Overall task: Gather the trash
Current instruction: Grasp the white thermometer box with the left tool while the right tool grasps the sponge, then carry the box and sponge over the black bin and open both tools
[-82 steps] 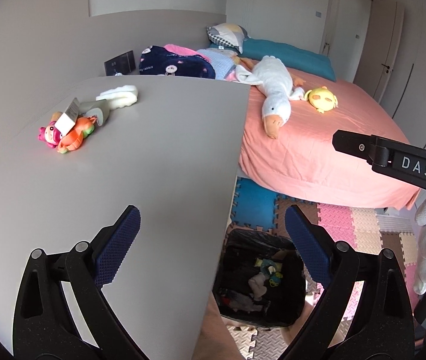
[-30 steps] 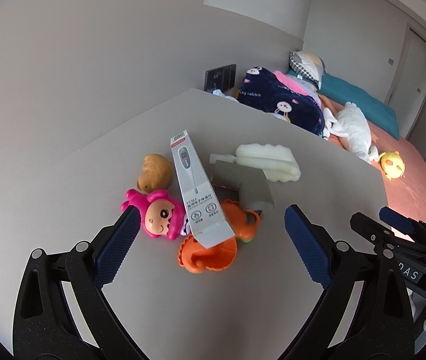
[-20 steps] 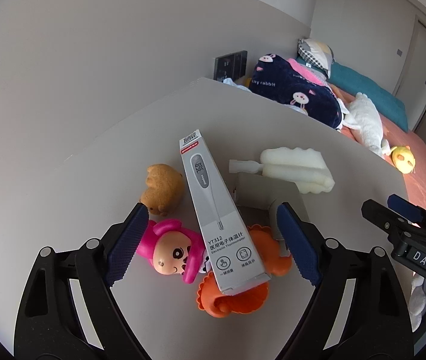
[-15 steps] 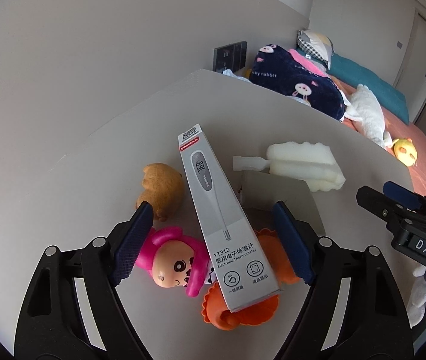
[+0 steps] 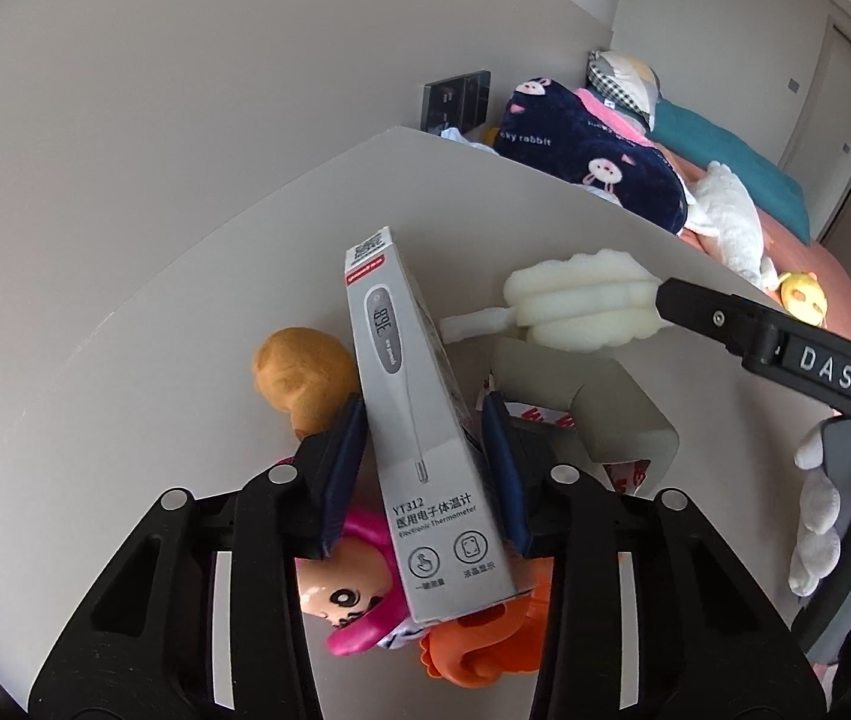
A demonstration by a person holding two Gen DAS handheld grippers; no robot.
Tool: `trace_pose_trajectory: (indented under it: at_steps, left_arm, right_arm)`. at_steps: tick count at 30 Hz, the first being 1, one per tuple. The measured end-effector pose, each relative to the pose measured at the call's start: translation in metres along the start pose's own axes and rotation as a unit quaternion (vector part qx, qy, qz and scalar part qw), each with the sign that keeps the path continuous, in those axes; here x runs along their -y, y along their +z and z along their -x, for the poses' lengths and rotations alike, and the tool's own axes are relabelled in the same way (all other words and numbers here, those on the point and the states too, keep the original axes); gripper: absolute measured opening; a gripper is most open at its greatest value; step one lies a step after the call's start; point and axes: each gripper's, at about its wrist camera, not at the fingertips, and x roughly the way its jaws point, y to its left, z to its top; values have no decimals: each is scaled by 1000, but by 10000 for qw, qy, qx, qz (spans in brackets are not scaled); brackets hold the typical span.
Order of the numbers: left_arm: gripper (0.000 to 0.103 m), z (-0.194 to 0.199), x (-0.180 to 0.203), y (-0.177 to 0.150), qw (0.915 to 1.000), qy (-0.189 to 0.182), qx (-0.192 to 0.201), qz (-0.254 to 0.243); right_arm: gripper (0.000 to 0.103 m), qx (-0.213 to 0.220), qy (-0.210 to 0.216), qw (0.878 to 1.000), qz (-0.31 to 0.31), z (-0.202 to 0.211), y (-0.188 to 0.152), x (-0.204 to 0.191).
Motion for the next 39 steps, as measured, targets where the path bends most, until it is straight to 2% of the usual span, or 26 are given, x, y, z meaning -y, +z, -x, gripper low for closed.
trace_pose_trajectory:
  at_steps: [5, 11, 20, 22, 25, 26, 27, 29, 33, 39]
  left_arm:
    - [31, 1, -3, 1, 9999, 70, 83, 64]
    - [31, 7, -5, 2, 9998, 68, 176, 83]
    - [31, 9, -1, 3, 9998, 35, 193, 21]
    - [31, 10, -1, 4, 9998, 23, 204, 15]
    - [31, 13, -1, 5, 9997, 5, 232, 18]
    - [31, 14, 0, 5, 9997, -2, 244, 13]
    - [31, 15, 0, 5, 9997, -5, 259, 9]
    - [31, 18, 1, 5, 9996, -24, 288, 5]
    - [31, 23, 3, 6, 9993, -73, 359, -28]
    - [31, 34, 12, 5, 9985, -60, 509, -171]
  right_arm:
    - [85, -170, 388, 9973, -592, -16, 11, 0]
    - [85, -258, 740, 9934, -843, -27, 14, -14]
    - [84, -480, 520, 9950, -701, -41, 14, -29]
    - [64, -590, 530, 9948, -640, -45, 11, -29]
    - [43, -719, 550, 9949, -449, -45, 9, -32]
    - [39, -681, 604, 9946, -490, -43, 9, -30]
    - [30, -589, 685, 9944, -542, -38, 10, -28]
    - [26, -417, 706, 9950, -563, -28, 12, -26]
    - [22, 62, 437, 9978, -503, -2, 17, -21]
    - [22, 327, 139, 9985, -405, 30, 16, -8]
